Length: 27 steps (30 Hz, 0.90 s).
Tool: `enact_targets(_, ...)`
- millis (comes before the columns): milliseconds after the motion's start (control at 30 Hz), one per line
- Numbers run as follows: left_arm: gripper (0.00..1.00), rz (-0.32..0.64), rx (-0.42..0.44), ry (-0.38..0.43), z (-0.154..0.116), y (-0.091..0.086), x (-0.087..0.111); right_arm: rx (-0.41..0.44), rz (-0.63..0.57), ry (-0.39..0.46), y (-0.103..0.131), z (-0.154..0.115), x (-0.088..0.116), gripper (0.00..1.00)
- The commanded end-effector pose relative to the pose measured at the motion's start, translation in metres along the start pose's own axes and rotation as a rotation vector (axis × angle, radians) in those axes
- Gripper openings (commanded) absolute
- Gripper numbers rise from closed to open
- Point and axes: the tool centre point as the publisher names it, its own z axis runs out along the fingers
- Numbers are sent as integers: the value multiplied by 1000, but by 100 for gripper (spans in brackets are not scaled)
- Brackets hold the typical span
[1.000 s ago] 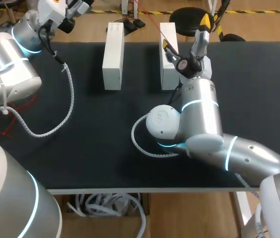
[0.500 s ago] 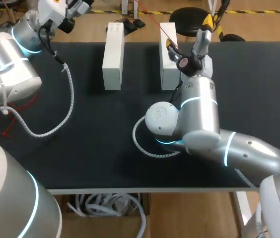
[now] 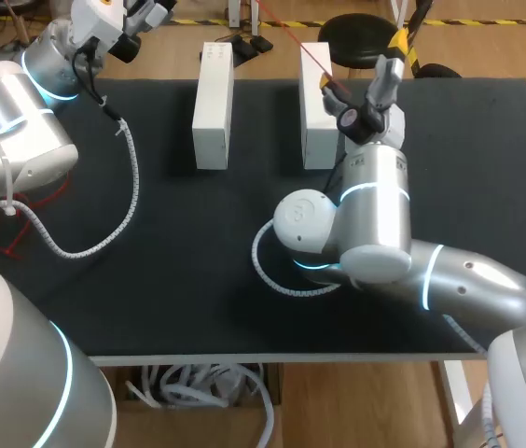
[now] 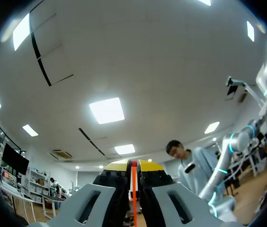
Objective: Grab the tape and strap the tape.
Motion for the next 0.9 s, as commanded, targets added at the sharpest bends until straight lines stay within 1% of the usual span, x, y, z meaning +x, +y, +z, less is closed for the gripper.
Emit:
enact_targets(33,0,0,2,3,-1,1,-1,7,-7,1,9,1,1,100)
enact_targets(300,0,0,2,3,-1,1,-1,-10,-15,8,14,1,5,100)
enact_targets(600,0,0,2,3,-1,1,-1,-2,-7,-4,10,0,2,100)
enact_targets(633,0,0,2,3,-1,1,-1,-1,-7,-4,10,0,2,66)
enact_targets(667,0,0,2,3,-1,1,-1,0,-7,-5,9,0,2,55)
enact_targets(700,0,0,2,3,-1,1,-1,1,-7,-5,9,0,2,42)
enact_targets(767,0,0,2,3,-1,1,-1,2,-7,-5,9,0,2,33)
enact_targets(833,0,0,2,3,-1,1,-1,3,-8,-6,9,0,1,14)
enact_targets(867,0,0,2,3,-1,1,-1,4,-9,-8,9,0,1,0)
enact_targets(900,0,0,2,3,-1,1,-1,5,-10,-10,9,0,1,0)
